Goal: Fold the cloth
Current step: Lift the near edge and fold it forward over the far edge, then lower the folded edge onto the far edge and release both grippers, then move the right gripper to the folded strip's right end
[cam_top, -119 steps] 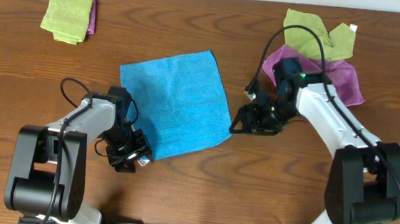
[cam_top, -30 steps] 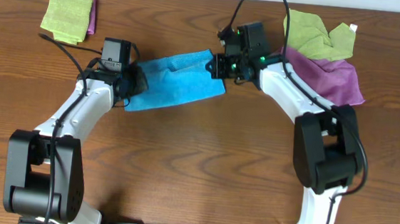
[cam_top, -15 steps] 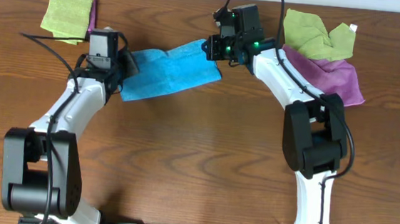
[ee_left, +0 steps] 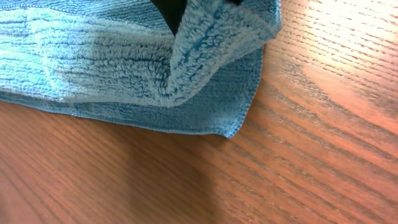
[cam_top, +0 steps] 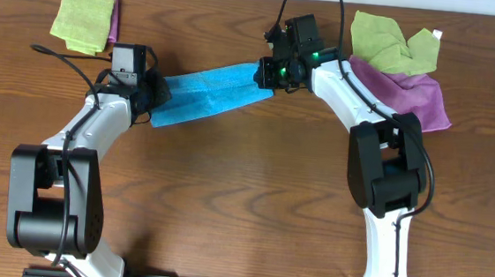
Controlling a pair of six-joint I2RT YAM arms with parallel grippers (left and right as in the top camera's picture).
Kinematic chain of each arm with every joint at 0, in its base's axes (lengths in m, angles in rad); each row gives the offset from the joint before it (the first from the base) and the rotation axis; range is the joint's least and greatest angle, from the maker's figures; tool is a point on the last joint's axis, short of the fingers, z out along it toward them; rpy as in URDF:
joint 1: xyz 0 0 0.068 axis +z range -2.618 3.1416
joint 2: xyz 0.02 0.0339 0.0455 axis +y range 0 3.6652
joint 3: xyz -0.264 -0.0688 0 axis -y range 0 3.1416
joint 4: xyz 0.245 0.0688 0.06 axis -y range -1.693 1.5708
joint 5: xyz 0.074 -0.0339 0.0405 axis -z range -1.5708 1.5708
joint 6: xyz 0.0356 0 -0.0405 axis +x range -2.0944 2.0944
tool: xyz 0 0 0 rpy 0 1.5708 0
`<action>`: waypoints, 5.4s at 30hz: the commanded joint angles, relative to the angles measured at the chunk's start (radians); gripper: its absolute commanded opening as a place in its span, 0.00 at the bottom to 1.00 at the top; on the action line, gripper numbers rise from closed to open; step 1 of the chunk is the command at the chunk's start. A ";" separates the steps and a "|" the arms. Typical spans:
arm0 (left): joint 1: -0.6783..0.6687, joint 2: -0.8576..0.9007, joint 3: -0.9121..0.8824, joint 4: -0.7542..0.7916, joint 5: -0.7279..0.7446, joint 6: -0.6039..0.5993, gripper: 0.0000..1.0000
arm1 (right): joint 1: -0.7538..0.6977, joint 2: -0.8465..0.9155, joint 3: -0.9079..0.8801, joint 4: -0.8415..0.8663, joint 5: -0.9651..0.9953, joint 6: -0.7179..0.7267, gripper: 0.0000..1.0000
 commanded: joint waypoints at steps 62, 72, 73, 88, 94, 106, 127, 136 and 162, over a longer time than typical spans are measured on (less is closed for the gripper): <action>0.002 -0.129 0.195 -0.046 0.273 0.329 0.05 | 0.025 -0.096 0.191 -0.159 0.185 -0.236 0.01; -0.070 0.097 0.195 -0.090 0.099 0.416 0.06 | 0.098 0.043 0.191 -0.139 0.455 -0.326 0.01; -0.084 0.108 0.195 -0.085 0.072 0.416 0.06 | 0.101 0.046 0.191 -0.138 0.457 -0.327 0.01; -0.198 0.157 0.195 -0.107 -0.287 0.385 0.06 | 0.101 0.128 0.191 -0.129 0.486 -0.321 0.01; -0.193 0.157 0.195 -0.159 -0.304 0.383 0.06 | 0.103 0.147 0.191 -0.187 0.486 -0.303 0.02; -0.129 0.157 0.195 -0.231 -0.287 0.358 0.06 | 0.101 0.147 0.192 -0.440 0.486 -0.238 0.01; -0.127 0.227 0.191 -0.118 -0.187 0.361 0.06 | 0.105 0.143 0.192 -0.488 0.437 -0.168 0.02; -0.127 0.261 0.190 -0.269 -0.187 0.348 0.06 | 0.105 0.112 0.194 -0.516 0.437 -0.169 0.01; -0.127 0.260 0.190 -0.456 -0.187 0.253 0.05 | 0.076 -0.296 0.194 -0.698 0.559 -0.152 0.02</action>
